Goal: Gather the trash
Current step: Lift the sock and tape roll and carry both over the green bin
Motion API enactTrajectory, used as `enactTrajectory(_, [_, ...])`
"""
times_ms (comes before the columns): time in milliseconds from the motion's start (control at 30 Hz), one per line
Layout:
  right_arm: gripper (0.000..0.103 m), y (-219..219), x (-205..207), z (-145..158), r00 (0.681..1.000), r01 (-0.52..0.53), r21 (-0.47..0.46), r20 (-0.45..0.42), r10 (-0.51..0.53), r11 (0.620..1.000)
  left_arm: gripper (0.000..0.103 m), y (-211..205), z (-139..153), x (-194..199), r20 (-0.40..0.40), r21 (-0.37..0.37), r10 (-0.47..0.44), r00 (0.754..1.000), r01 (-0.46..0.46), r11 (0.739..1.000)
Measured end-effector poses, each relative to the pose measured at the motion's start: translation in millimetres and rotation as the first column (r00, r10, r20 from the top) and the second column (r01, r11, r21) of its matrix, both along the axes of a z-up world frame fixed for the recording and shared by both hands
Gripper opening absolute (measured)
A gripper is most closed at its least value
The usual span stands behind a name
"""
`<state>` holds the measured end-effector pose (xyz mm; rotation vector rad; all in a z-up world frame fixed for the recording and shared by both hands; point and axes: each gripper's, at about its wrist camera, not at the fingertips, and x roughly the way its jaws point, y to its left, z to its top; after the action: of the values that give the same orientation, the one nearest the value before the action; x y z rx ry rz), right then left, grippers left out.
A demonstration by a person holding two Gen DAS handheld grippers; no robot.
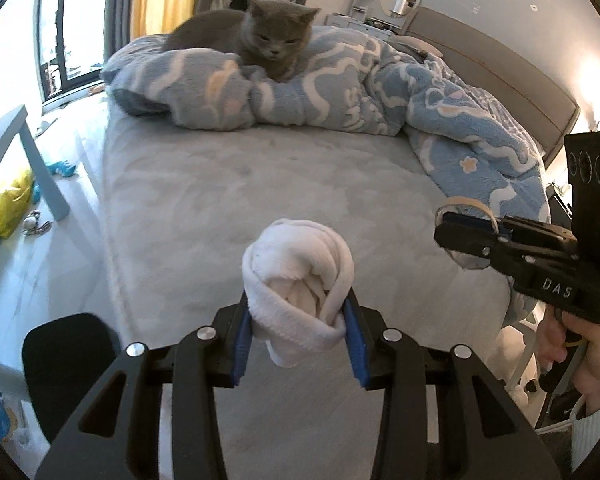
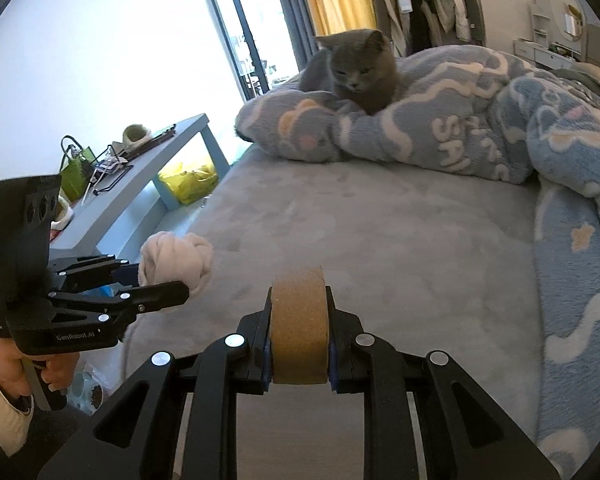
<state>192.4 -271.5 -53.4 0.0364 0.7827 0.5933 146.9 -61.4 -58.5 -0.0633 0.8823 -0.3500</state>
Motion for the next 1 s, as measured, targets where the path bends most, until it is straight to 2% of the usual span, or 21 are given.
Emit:
enactTrajectory(567, [0.020, 111.3, -14.5, 15.1, 0.994, -0.110, 0.012, 0.009, 0.110, 0.994, 0.043, 114.0, 2.6, -40.4, 0.020, 0.026, 0.143, 0.989, -0.144, 0.989])
enactTrajectory(867, [0.020, 173.0, -9.5, 12.9, 0.985, -0.172, -0.002, 0.002, 0.172, 0.985, 0.043, 165.8, -11.3, -40.6, -0.023, 0.039, 0.201, 0.979, -0.200, 0.979])
enactTrajectory(1000, [0.020, 198.8, -9.7, 9.7, 0.980, -0.200, -0.014, -0.007, 0.200, 0.980, 0.043, 190.0, -27.0, -38.7, -0.086, 0.065, 0.241, 0.967, -0.236, 0.969])
